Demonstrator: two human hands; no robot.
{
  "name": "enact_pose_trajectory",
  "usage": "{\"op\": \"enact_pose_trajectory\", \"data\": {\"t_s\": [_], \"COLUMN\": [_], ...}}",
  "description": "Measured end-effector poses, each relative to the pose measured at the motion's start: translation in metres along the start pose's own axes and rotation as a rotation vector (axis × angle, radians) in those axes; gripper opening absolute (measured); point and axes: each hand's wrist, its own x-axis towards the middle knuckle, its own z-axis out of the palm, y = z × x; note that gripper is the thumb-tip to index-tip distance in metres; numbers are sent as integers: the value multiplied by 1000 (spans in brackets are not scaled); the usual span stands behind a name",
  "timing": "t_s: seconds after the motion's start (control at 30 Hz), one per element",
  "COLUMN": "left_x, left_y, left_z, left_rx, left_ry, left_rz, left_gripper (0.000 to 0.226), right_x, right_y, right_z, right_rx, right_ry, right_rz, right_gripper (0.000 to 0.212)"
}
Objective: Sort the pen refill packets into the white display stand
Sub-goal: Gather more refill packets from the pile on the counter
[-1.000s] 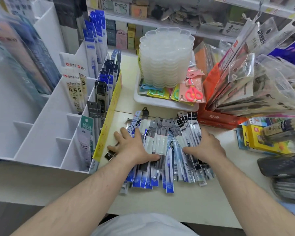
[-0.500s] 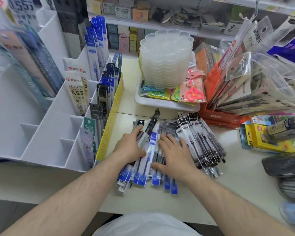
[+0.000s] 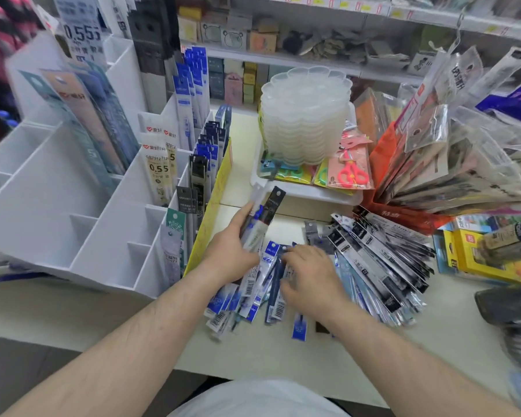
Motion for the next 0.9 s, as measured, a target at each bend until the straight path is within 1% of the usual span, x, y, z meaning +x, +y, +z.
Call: {"op": "enact_pose_trajectory", "data": {"t_s": [0.1,0.17,0.27,0.37,0.4,0.43,0.47,0.5,0.53,0.57,0.6,0.67,0.7,0.77,0.8,0.9], "left_x": [-7,-11,-13,-15,-16,-16,-17,-17,-18,-19,-20,-20,-18,-13,-9,2], "left_y": [2,3,2,0,0,1,1,1,0,1,3,5,6,9,10,9], "left_z": [-4,-7,-12,-13,-12,-11,-11,-9,-7,-5,-2,4,9,16,19,25], "left_rx": [-61,-87,-147,-203,-226,-250,-273,-293,-311,-326,-340,-357,-361,-345,-331,-214], "left_ry": [23,42,80,112,122,133,144,152,159,163,164,165,163,153,148,149], "left_rz": [85,137,204,248,267,288,310,333,355,375,394,445,478,517,540,679], "left_gripper": [100,98,98,98,98,97,97,96,94,92,92,96,95,86,85,92], "right_x": [-4,-8,-11,-10,-8,-7,-5,-3,0,4,8,15,17,20,20,17], "right_y": [-6,3,23,41,41,40,34,26,14,2,-9,-26,-33,-42,-46,-48], "right_z": [14,12,-1,-16,-20,-23,-28,-35,-44,-54,-62,-75,-78,-79,-78,-71], "right_rx": [-91,-112,-124,-209,-198,-138,-23,161,397,644,833,1056,1128,1200,1200,1195], "right_ry": [-187,-277,-267,-304,-281,-211,-128,-44,-10,-26,-44,-55,-60,-48,-23,47], "right_rz": [-153,-151,-123,-77,-56,-35,13,95,205,285,297,200,139,77,90,194], "right_gripper": [52,51,40,34,32,29,24,22,29,42,56,77,82,75,72,76]}}
